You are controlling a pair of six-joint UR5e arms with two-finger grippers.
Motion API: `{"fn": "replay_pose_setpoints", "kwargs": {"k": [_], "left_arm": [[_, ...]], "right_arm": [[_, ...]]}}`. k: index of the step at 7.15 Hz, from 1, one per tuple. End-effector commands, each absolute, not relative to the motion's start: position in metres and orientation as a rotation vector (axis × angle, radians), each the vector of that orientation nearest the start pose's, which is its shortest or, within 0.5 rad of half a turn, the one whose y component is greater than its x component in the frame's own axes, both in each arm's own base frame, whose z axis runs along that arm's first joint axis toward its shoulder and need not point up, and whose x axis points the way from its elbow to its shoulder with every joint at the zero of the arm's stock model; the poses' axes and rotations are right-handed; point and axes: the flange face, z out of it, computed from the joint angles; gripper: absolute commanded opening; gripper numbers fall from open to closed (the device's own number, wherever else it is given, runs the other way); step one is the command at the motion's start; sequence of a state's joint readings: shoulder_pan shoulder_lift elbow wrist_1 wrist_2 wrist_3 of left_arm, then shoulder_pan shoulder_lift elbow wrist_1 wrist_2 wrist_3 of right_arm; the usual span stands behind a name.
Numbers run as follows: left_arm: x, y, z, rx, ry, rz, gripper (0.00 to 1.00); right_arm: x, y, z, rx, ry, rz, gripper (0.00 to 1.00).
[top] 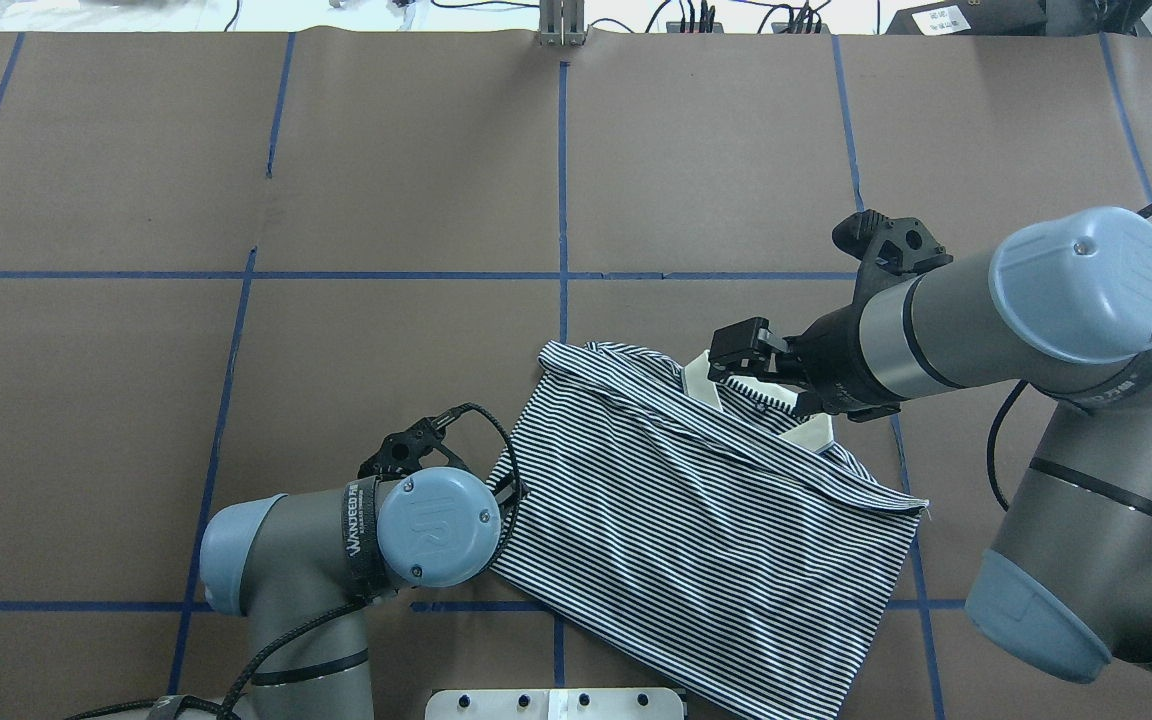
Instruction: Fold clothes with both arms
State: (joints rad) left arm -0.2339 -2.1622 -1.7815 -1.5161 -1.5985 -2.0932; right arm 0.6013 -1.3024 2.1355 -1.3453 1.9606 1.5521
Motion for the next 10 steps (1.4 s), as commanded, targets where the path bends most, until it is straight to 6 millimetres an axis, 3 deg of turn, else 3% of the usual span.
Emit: {"fn": "replay_pose_setpoints", "kwargs": {"k": [1,2,3,6,7,10], "left_arm": [[0.602,-0.276,0.235,-0.143,0.767,-0.714,0.41],[0.603,-0.273,0.236,-0.143,0.765,-0.710,0.15],[0.605,-0.272,0.236,-0.143,0.763,-0.706,0.02],[0.600,-0.273,0.227,-0.124,0.780,-0.663,0.00],[0.591,-0.283,0.222,-0.097,0.795,-0.625,0.00],[0.554,-0.362,0.236,0.011,0.772,-0.632,0.00]], "right_arm": [[-0.362,-0.364,0.239,-0.021,-1.108,0.324,1.00],[-0.361,-0.365,0.239,-0.019,-1.108,0.325,1.00],[-0.360,-0.366,0.239,-0.019,-1.108,0.328,1.00],[-0.355,-0.371,0.239,-0.015,-1.108,0.340,1.00],[-0.353,-0.372,0.239,-0.016,-1.109,0.341,1.00],[-0.353,-0.372,0.239,-0.017,-1.110,0.342,1.00]]}}
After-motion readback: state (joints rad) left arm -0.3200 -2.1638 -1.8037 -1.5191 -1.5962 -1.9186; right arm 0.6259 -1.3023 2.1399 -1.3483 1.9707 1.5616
